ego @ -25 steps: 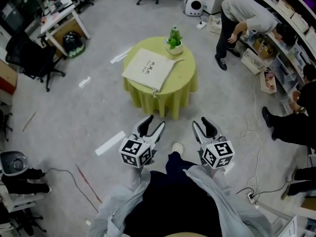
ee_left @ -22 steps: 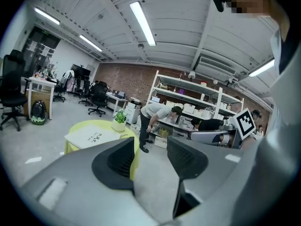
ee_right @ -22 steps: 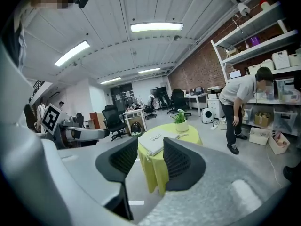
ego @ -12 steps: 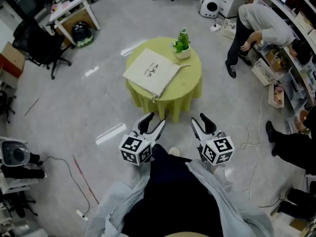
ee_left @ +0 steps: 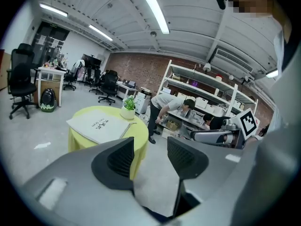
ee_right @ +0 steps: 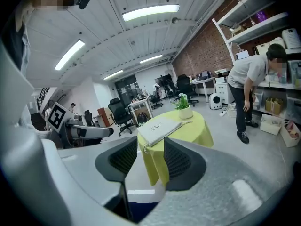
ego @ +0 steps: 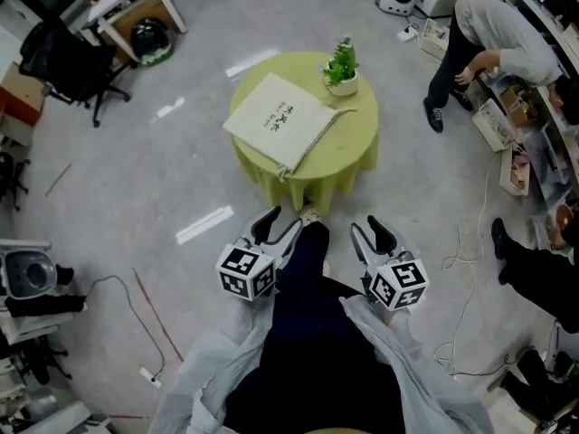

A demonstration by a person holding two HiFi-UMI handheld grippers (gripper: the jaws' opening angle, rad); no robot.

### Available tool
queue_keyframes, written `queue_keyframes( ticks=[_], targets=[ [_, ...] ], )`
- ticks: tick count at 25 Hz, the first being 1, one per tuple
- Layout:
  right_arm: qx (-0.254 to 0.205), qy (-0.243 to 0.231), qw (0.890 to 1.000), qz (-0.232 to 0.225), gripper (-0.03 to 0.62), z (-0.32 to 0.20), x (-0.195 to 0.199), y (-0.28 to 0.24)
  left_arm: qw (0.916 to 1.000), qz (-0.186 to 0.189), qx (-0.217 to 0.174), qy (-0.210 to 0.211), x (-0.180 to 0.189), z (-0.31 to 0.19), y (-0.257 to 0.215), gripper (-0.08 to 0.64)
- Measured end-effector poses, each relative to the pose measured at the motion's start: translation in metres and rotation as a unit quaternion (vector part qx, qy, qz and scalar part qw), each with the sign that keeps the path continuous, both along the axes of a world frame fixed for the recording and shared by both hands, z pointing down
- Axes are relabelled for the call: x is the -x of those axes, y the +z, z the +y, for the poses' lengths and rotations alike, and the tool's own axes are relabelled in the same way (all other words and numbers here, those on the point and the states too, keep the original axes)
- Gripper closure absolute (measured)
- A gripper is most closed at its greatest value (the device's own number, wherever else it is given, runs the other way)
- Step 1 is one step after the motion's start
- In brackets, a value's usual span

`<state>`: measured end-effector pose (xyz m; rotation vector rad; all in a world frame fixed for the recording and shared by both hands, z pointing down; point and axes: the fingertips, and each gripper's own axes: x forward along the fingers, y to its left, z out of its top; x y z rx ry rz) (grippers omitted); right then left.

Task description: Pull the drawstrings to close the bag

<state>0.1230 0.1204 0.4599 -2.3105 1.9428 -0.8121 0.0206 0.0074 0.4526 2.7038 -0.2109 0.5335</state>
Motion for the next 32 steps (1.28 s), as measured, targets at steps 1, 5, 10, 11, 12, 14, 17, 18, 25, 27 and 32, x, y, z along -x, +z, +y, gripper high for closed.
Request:
queue_keyframes(
  ticks=[1, 5, 10, 11, 12, 14, 17, 18, 25, 27, 32],
  targets=[
    [0.002, 0.000, 1.000, 0.000, 0.414, -0.002, -0.005, 0.002, 1.0000, -0.002, 0.001, -0.001, -0.004, -0.003, 0.003, 0.341],
    [0.015, -0.007, 1.000, 0.001, 0.414, -0.019, -0.027, 0.005, 0.9998, -0.010, 0.014, -0.013, -0.019, -0.022, 0.013, 0.334],
    [0.036, -0.034, 0.999, 0.018, 0.414, -0.065, -0.064, 0.015, 0.9986, -0.021, 0.028, -0.039, -0.034, -0.061, 0.028, 0.325],
    [0.041, -0.045, 0.998, 0.025, 0.414, -0.076, -0.070, 0.017, 0.9982, -0.024, 0.030, -0.046, -0.035, -0.070, 0.031, 0.321],
    [0.047, -0.056, 0.997, 0.030, 0.414, -0.087, -0.075, 0.020, 0.9976, -0.027, 0.033, -0.055, -0.036, -0.079, 0.035, 0.318],
    [0.058, -0.076, 0.995, 0.038, 0.414, -0.108, -0.086, 0.025, 0.9959, -0.036, 0.041, -0.072, -0.038, -0.098, 0.044, 0.309],
    [0.075, -0.107, 0.990, 0.061, 0.414, -0.140, -0.105, 0.032, 0.9933, -0.060, 0.044, -0.088, -0.045, -0.123, 0.057, 0.291],
    [0.082, -0.118, 0.987, 0.069, 0.414, -0.150, -0.112, 0.034, 0.9927, -0.070, 0.043, -0.088, -0.047, -0.129, 0.061, 0.290],
    [0.118, -0.162, 0.975, 0.093, 0.414, -0.203, -0.157, 0.050, 0.9874, -0.117, 0.077, -0.075, -0.056, -0.148, 0.089, 0.272],
    [0.129, -0.177, 0.971, 0.100, 0.414, -0.213, -0.163, 0.057, 0.9858, -0.125, 0.086, -0.072, -0.056, -0.151, 0.095, 0.270],
    [0.156, -0.229, 0.954, 0.115, 0.414, -0.228, -0.173, 0.067, 0.9817, -0.145, 0.105, -0.065, -0.055, -0.143, 0.105, 0.270]
  ],
)
